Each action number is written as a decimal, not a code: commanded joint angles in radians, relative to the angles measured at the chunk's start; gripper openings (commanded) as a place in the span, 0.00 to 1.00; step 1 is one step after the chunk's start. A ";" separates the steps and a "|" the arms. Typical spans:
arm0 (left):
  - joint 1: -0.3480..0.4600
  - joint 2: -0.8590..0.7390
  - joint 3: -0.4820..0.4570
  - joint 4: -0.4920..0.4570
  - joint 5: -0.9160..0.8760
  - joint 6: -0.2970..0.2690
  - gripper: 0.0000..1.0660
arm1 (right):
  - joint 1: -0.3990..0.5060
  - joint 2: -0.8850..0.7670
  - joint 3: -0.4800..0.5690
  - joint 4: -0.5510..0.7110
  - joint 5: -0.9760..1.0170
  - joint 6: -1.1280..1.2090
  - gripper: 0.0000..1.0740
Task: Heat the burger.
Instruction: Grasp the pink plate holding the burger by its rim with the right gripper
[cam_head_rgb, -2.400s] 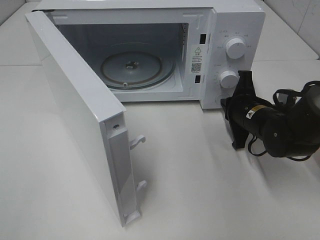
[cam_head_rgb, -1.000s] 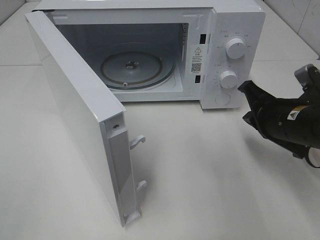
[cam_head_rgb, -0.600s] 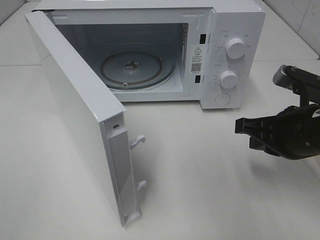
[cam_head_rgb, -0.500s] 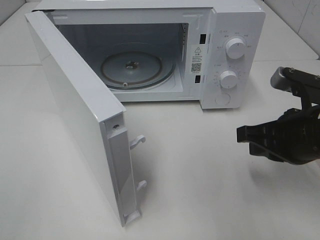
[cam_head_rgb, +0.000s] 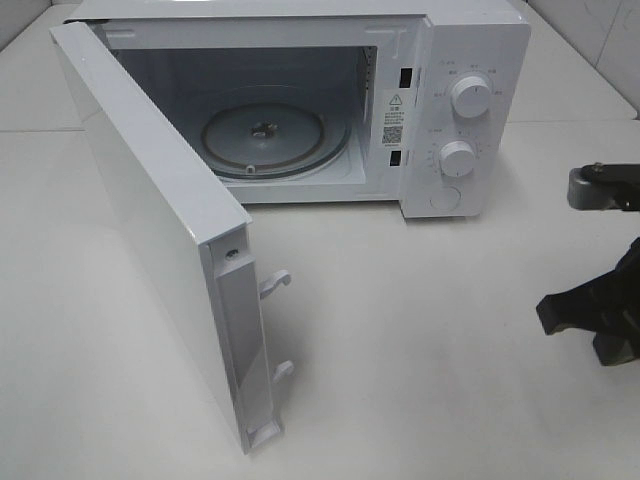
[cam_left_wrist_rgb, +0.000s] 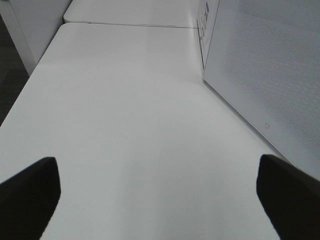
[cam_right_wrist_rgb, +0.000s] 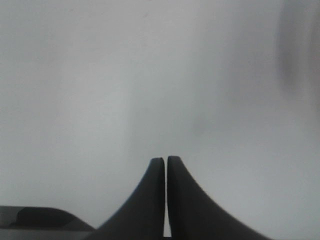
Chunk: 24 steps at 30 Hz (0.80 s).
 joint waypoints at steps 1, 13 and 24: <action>0.000 -0.016 0.002 -0.009 -0.008 -0.003 0.96 | -0.001 -0.007 -0.059 -0.085 0.087 0.068 0.21; 0.000 -0.016 0.002 -0.009 -0.008 -0.003 0.96 | -0.148 0.018 -0.102 -0.023 0.098 -0.119 0.92; 0.000 -0.016 0.002 -0.009 -0.008 -0.003 0.96 | -0.305 0.108 -0.102 -0.076 0.012 -0.261 0.92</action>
